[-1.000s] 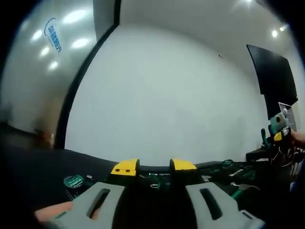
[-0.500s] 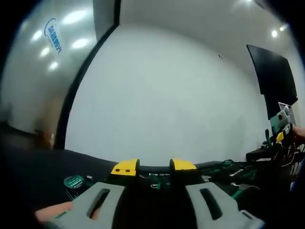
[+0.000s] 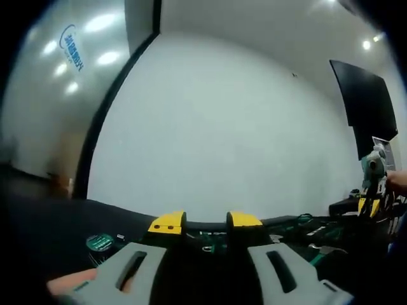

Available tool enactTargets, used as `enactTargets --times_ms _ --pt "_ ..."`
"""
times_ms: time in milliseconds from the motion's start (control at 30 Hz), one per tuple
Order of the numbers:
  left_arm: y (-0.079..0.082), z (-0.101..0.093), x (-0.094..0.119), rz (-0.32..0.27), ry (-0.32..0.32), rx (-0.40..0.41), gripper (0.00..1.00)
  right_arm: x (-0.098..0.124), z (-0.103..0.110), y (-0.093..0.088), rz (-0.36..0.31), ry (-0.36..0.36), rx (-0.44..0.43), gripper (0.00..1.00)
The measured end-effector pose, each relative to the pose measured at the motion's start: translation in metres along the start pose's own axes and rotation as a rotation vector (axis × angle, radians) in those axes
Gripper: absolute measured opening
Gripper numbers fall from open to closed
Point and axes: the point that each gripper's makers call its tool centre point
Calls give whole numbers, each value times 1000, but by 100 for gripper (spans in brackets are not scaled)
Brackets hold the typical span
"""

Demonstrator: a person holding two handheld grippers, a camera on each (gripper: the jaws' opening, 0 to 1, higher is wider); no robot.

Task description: Pick up the tools and put them into their designated positions in the toolbox.

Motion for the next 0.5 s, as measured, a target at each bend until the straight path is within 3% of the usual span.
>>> enactTargets --times_ms 67,133,200,300,367,400,433,500 --pt "1 1 0 -3 1 8 25 7 -7 8 -59 -33 55 19" --pt "2 1 1 -5 1 11 25 15 -10 17 -106 -53 2 19" --pt "1 1 0 -3 0 7 25 23 -22 24 -155 -112 -60 19" --pt "1 -1 0 2 -1 -2 25 42 -41 35 -252 -246 0 17" --pt "0 -2 0 6 -1 -4 25 66 -56 42 -370 -369 -155 17" --pt "1 -4 1 6 -8 -2 25 85 -58 49 -511 -410 -246 17" --pt "2 -8 2 1 -22 1 25 95 -56 50 -575 -415 -300 18" --pt "1 -11 2 0 -33 -8 25 117 -60 38 -660 -516 -365 18"
Point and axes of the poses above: the point that each gripper's makers call its tool centre point, and the gripper's own axes: x roughly backward along the fingers, z roughly to its left, y roughly out of its top, and after that the axes turned 3 degrees about x, right-handed
